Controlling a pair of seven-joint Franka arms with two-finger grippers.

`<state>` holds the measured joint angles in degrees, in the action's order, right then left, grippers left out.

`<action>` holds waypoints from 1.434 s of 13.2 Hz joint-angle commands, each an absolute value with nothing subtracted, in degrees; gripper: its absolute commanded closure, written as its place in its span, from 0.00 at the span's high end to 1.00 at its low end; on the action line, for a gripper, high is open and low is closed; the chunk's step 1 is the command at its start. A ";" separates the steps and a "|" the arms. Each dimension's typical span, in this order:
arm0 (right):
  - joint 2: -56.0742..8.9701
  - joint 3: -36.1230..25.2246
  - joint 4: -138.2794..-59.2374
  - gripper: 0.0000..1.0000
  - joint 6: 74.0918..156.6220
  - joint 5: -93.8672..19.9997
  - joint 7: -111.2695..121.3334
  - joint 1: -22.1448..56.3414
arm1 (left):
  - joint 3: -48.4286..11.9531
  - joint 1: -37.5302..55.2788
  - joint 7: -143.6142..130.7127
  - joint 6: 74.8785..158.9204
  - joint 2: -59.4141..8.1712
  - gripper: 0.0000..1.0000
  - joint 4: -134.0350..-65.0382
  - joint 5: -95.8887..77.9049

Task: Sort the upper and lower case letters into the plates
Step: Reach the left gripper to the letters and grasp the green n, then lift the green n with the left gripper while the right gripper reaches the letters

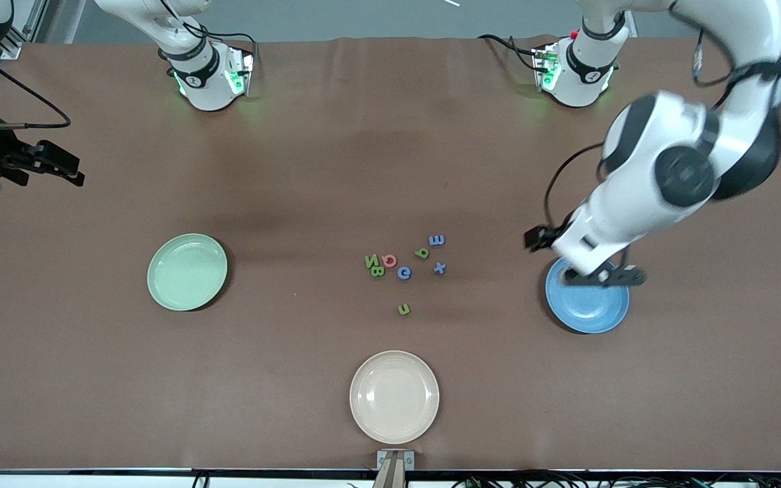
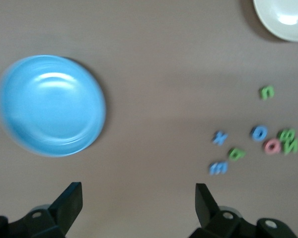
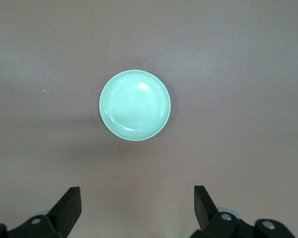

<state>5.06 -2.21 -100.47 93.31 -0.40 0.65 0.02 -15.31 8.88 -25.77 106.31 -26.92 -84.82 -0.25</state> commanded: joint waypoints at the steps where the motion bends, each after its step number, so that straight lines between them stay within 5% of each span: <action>1: 5.80 -2.20 -101.16 1.00 93.34 -0.88 0.53 0.00 | -14.85 14.74 -36.00 111.58 -38.30 1.00 -75.23 2.62; 5: 5.80 -2.20 -101.16 1.00 93.25 -0.88 0.53 -0.17 | -14.24 19.68 -37.87 124.86 -44.54 1.00 -73.22 3.60; 9: 5.63 -2.28 -100.55 1.00 92.64 -0.70 0.53 -0.18 | -0.38 34.60 -46.83 129.70 -53.16 0.98 -64.87 2.99; 11: 5.27 -2.29 -100.20 1.00 92.98 -0.53 0.00 -0.35 | 0.26 35.77 -50.43 134.19 -55.10 0.88 -64.86 2.99; 15: -5.87 -2.29 -93.27 1.00 92.90 0.26 0.79 -0.35 | 7.27 42.16 -51.15 138.95 -57.39 0.79 -64.86 3.08; 19: -10.10 -2.20 -93.16 1.00 94.13 0.09 -0.08 0.35 | 9.93 45.52 -51.59 140.09 -58.97 0.69 -64.86 3.08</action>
<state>-8.42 -2.47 -94.83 94.90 -0.27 0.63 0.01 8.45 43.96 -50.62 139.25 -57.42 -66.80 2.60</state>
